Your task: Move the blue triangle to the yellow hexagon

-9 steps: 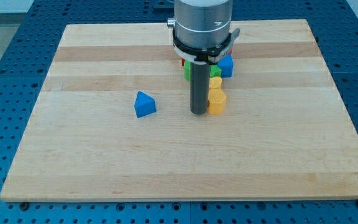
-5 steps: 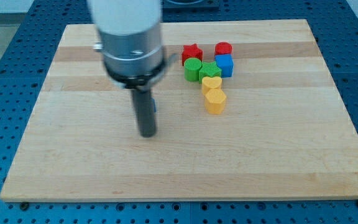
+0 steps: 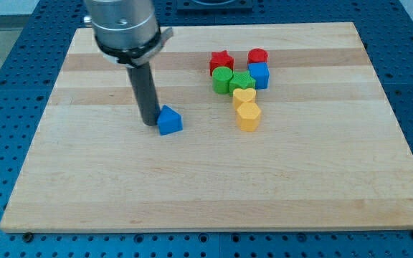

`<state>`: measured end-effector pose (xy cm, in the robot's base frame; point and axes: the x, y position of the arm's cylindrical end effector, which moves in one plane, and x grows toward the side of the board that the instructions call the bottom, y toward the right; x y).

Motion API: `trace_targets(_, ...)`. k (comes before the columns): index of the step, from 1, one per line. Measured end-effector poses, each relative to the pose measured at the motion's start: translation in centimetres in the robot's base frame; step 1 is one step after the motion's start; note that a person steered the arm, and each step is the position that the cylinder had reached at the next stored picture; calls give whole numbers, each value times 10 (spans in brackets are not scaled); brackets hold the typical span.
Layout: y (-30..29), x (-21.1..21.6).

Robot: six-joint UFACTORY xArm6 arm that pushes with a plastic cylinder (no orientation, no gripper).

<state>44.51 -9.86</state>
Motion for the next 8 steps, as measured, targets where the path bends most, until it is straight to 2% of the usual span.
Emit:
trace_targets(3,66,28)
trace_targets(8,105,65)
